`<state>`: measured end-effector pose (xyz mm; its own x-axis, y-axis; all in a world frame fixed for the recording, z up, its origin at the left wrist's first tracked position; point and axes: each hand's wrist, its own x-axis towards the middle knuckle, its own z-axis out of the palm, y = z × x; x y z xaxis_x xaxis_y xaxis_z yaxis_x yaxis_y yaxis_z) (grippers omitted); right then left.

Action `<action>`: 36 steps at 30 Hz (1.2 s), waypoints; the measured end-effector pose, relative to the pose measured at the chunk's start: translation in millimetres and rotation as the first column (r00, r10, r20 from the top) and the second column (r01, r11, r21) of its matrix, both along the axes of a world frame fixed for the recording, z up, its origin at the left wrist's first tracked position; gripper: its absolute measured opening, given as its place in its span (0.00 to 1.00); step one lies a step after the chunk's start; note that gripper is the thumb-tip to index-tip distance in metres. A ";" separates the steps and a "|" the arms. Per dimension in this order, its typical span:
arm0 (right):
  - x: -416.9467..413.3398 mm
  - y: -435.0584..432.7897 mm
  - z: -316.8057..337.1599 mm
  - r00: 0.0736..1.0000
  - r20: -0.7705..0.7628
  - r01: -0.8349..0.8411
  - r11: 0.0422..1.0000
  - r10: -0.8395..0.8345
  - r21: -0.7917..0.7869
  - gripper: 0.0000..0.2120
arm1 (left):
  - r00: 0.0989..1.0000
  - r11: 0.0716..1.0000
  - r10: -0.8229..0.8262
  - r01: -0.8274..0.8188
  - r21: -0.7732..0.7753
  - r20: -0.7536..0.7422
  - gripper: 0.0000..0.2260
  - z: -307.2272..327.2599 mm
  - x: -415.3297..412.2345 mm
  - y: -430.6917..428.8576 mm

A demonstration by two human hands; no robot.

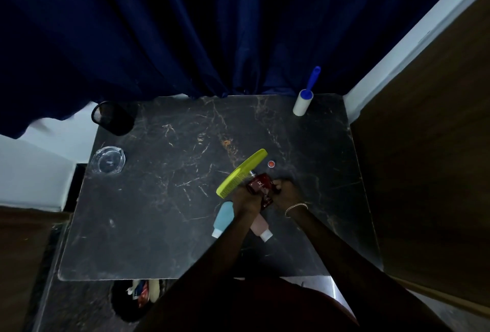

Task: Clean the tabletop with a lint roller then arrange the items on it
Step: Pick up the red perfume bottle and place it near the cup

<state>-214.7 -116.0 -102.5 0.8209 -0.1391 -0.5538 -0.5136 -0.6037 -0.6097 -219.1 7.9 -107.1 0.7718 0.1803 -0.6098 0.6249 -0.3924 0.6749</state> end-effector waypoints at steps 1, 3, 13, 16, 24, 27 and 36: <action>0.6 -0.8 -0.7 1.000 -0.001 0.004 1.000 -0.004 0.007 0.09 | 0.999 1.000 0.022 -0.022 -0.011 -0.025 0.11 0.1 1.3 -0.9; 1.3 -2.5 -0.3 1.000 -0.003 0.020 0.999 -0.020 0.039 0.11 | 0.997 0.997 0.064 -0.066 -0.029 -0.052 0.10 0.8 2.0 -1.6; -17.7 -10.5 22.0 0.985 0.148 0.018 0.913 -0.085 0.409 0.15 | 0.959 0.762 0.276 -0.258 -0.595 -0.062 0.12 34.8 -10.6 21.8; -16.1 -9.2 24.6 0.978 0.162 0.044 0.891 -0.131 0.452 0.12 | 0.964 0.737 0.254 -0.248 -0.629 -0.082 0.11 47.8 -14.2 38.3; 42.0 -3.6 23.2 0.943 0.300 -0.109 0.984 0.147 -0.140 0.18 | 0.944 0.753 0.303 -0.321 -0.575 -0.130 0.18 54.4 -29.6 69.6; 46.7 0.1 18.6 0.926 0.247 -0.221 0.942 0.284 -0.251 0.19 | 0.955 0.785 0.283 -0.287 -0.549 -0.094 0.19 58.5 -34.6 73.7; 32.8 11.5 41.7 0.945 0.265 0.090 0.929 -0.194 0.359 0.17 | 0.974 0.897 0.203 -0.143 -0.419 0.102 0.15 77.3 -42.9 84.1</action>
<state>-181.8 -104.4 -60.9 0.9377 -0.1142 -0.3281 -0.3471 -0.2693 -0.8983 -262.0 91.9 -29.8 0.8333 0.0786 -0.5472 0.5458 0.0404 0.8370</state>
